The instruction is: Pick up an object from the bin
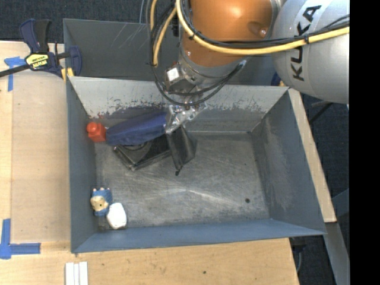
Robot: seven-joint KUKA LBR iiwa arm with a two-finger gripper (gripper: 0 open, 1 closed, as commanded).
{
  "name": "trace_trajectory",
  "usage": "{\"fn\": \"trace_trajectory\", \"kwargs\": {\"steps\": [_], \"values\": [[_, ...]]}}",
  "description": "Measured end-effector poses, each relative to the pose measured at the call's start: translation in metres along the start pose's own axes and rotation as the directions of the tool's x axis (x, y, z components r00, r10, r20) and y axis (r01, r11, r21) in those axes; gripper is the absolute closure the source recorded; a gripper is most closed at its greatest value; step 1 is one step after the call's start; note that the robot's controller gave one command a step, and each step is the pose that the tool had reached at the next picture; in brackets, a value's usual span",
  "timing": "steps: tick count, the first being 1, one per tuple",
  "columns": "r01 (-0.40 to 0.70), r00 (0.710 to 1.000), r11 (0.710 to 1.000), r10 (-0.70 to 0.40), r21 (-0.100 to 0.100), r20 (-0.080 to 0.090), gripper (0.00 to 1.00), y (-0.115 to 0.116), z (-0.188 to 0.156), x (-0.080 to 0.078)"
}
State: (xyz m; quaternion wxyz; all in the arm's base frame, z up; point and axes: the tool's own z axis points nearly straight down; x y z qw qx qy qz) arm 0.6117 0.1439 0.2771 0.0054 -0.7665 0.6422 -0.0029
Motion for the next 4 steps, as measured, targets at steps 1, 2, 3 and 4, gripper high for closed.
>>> {"fn": "trace_trajectory", "kwargs": {"steps": [1, 2, 3, 4], "values": [[-0.074, 0.997, 0.997, 0.074, -0.018, -0.002, 1.0, 0.007, 0.095, 0.007], [-0.1, 0.995, 0.995, 0.1, 0.001, -0.001, 1.0, 0.003, -0.166, 0.018], [0.304, 0.953, 0.953, -0.304, -0.016, 0.003, 1.0, 0.058, -0.067, 0.099], [0.54, 0.842, 0.842, -0.54, -0.014, 0.007, 1.0, 0.087, -0.061, 0.17]]}}
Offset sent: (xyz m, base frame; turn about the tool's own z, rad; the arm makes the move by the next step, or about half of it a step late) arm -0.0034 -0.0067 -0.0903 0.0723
